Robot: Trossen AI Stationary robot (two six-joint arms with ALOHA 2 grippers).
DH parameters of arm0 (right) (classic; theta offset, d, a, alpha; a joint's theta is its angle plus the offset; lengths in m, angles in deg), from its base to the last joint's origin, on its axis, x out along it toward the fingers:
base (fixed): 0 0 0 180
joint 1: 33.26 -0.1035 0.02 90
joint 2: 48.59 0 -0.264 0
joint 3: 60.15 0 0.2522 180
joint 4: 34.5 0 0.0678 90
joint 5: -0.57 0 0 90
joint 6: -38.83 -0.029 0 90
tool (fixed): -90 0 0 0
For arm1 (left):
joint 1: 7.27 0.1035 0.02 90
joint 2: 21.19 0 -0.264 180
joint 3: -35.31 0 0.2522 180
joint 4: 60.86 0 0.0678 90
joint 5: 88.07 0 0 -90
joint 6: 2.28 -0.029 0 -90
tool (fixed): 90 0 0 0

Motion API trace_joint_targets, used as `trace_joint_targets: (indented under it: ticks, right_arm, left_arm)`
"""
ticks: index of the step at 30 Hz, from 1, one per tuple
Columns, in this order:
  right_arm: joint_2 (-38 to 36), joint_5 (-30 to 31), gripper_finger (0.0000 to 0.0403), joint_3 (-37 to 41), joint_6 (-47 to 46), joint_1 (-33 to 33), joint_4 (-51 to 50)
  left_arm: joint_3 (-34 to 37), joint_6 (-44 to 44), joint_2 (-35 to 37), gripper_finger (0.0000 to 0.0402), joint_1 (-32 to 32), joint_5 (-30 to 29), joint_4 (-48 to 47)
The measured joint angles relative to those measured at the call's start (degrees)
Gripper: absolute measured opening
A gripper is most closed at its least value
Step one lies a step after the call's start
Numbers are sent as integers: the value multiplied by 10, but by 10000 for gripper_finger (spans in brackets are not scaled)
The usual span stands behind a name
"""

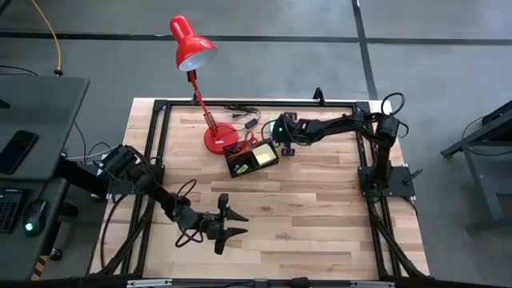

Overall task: Pick and place office supplies into organizer
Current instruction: Put the blue sticky notes into the desk organizer

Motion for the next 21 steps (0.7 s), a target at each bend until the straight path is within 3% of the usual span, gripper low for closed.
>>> trace_joint_targets:
  ticks: [2,12,21]
  right_arm:
    - [-8,22,0,1,0,-10,-7]
    - [-83,5,1,6,-18,-42,-50]
    - [-135,53,1,5,-26,-101,-63]
  left_arm:
    - [0,0,0,152,0,0,0]
    - [0,3,0,152,0,0,0]
    - [0,3,0,152,0,0,-9]
